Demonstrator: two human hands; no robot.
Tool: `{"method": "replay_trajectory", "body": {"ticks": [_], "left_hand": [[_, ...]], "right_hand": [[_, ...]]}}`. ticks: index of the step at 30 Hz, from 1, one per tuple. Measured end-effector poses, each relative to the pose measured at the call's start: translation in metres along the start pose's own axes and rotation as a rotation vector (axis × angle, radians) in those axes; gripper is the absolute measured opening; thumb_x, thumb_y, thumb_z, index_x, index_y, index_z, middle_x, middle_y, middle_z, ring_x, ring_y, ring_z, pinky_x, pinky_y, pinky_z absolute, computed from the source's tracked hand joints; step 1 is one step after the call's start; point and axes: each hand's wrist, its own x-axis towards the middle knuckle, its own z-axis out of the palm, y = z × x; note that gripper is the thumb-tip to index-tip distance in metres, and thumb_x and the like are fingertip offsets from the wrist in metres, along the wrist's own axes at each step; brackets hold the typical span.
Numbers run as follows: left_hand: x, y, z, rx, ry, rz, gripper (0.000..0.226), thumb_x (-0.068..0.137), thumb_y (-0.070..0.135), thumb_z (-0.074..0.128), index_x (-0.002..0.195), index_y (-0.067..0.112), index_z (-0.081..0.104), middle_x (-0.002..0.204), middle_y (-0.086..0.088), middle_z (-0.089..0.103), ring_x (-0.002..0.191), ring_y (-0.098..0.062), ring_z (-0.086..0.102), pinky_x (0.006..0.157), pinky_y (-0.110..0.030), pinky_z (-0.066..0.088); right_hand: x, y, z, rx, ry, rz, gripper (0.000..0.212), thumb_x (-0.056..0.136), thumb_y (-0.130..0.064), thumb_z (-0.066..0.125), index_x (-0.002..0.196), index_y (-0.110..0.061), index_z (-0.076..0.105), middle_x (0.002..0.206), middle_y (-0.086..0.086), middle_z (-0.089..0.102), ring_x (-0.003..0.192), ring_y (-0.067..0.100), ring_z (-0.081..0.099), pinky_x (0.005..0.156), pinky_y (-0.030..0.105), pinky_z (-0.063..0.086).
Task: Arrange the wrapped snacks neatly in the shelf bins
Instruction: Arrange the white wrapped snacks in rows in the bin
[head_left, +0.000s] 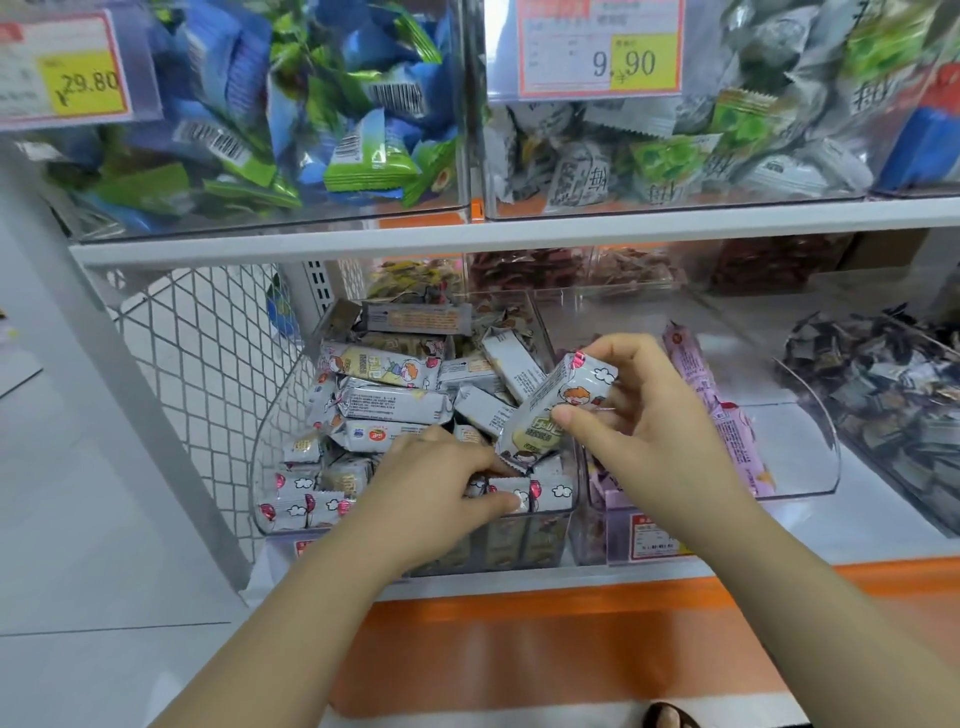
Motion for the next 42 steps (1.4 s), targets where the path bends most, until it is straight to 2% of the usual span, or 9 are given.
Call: {"method": "replay_trajectory", "body": {"ticks": [5, 12, 19, 23, 26, 30, 33, 38, 42], "left_hand": [[-0.010, -0.018, -0.002, -0.025, 0.061, -0.010, 0.021, 0.086, 0.051, 0.053, 0.102, 0.038, 0.058, 0.087, 0.015, 0.046, 0.101, -0.009, 0.037, 0.083, -0.024, 0.023], [-0.022, -0.022, 0.002, -0.022, 0.174, 0.043, 0.011, 0.091, 0.046, 0.048, 0.084, 0.039, 0.043, 0.086, 0.013, 0.054, 0.087, -0.006, 0.041, 0.094, -0.025, 0.027], [-0.021, -0.017, 0.000, 0.000, 0.223, 0.047, 0.014, 0.094, 0.041, 0.046, 0.096, 0.029, 0.052, 0.082, 0.011, 0.049, 0.079, -0.008, 0.034, 0.069, -0.023, 0.019], [-0.020, -0.017, 0.004, -0.014, 0.222, 0.038, 0.014, 0.093, 0.040, 0.047, 0.096, 0.028, 0.054, 0.087, 0.008, 0.054, 0.082, -0.007, 0.035, 0.070, -0.024, 0.022], [-0.020, -0.016, 0.004, -0.042, 0.221, 0.041, 0.014, 0.093, 0.041, 0.048, 0.095, 0.029, 0.055, 0.086, 0.010, 0.055, 0.084, -0.007, 0.038, 0.070, -0.025, 0.022], [-0.020, -0.015, 0.005, -0.041, 0.216, 0.038, 0.016, 0.093, 0.041, 0.047, 0.103, 0.032, 0.056, 0.085, 0.014, 0.049, 0.089, -0.008, 0.041, 0.070, -0.025, 0.020], [-0.017, -0.016, 0.008, -0.051, 0.226, 0.095, 0.023, 0.093, 0.040, 0.048, 0.112, 0.033, 0.059, 0.098, 0.015, 0.061, 0.100, -0.009, 0.050, 0.085, -0.026, 0.031], [-0.012, -0.001, 0.008, 0.004, 0.171, 0.169, 0.038, 0.091, 0.051, 0.047, 0.124, 0.035, 0.054, 0.106, 0.016, 0.063, 0.102, -0.007, 0.053, 0.099, -0.025, 0.026], [-0.004, 0.007, 0.009, 0.049, 0.108, 0.120, 0.042, 0.091, 0.054, 0.042, 0.126, 0.033, 0.052, 0.092, 0.011, 0.066, 0.079, -0.008, 0.047, 0.085, -0.023, 0.027]], "right_hand": [[0.000, 0.003, 0.006, 0.071, -0.040, 0.045, 0.033, 0.082, -0.006, 0.068, 0.098, -0.025, 0.047, 0.072, -0.018, 0.062, 0.057, -0.002, 0.053, 0.058, 0.013, 0.045], [0.000, 0.001, 0.006, -0.281, -0.168, 0.009, 0.035, 0.081, -0.020, 0.070, 0.100, -0.035, 0.045, 0.071, -0.005, 0.044, 0.061, 0.007, 0.048, 0.062, 0.016, 0.042], [-0.007, -0.002, 0.015, -0.656, -0.434, -0.101, 0.027, 0.086, -0.034, 0.065, 0.109, -0.031, 0.051, 0.090, -0.011, 0.060, 0.079, 0.000, 0.056, 0.069, 0.017, 0.045], [-0.006, 0.009, 0.022, -0.888, -0.438, -0.275, 0.022, 0.083, -0.034, 0.067, 0.099, -0.019, 0.069, 0.089, -0.003, 0.068, 0.086, 0.017, 0.061, 0.082, 0.033, 0.048], [-0.006, 0.018, 0.024, -1.126, -0.321, -0.453, 0.019, 0.072, -0.041, 0.059, 0.071, -0.027, 0.072, 0.068, -0.012, 0.066, 0.076, 0.019, 0.060, 0.085, 0.036, 0.035], [-0.008, 0.029, 0.024, -1.223, -0.368, -0.495, 0.036, 0.082, -0.037, 0.038, 0.070, -0.034, 0.073, 0.069, -0.016, 0.066, 0.075, 0.019, 0.055, 0.093, 0.041, 0.028], [-0.009, 0.030, 0.020, -1.110, -0.341, -0.533, 0.011, 0.078, -0.032, 0.064, 0.083, -0.031, 0.074, 0.077, -0.014, 0.068, 0.078, 0.019, 0.060, 0.104, 0.045, 0.025], [-0.001, 0.016, -0.004, -1.033, -0.222, -0.463, 0.021, 0.064, -0.029, 0.082, 0.084, -0.027, 0.075, 0.080, -0.013, 0.070, 0.085, 0.024, 0.061, 0.099, 0.057, 0.034], [-0.005, 0.026, -0.002, -1.111, -0.296, -0.446, 0.030, 0.055, -0.030, 0.089, 0.081, -0.028, 0.074, 0.079, -0.013, 0.070, 0.100, 0.033, 0.063, 0.095, 0.061, 0.036]]}}
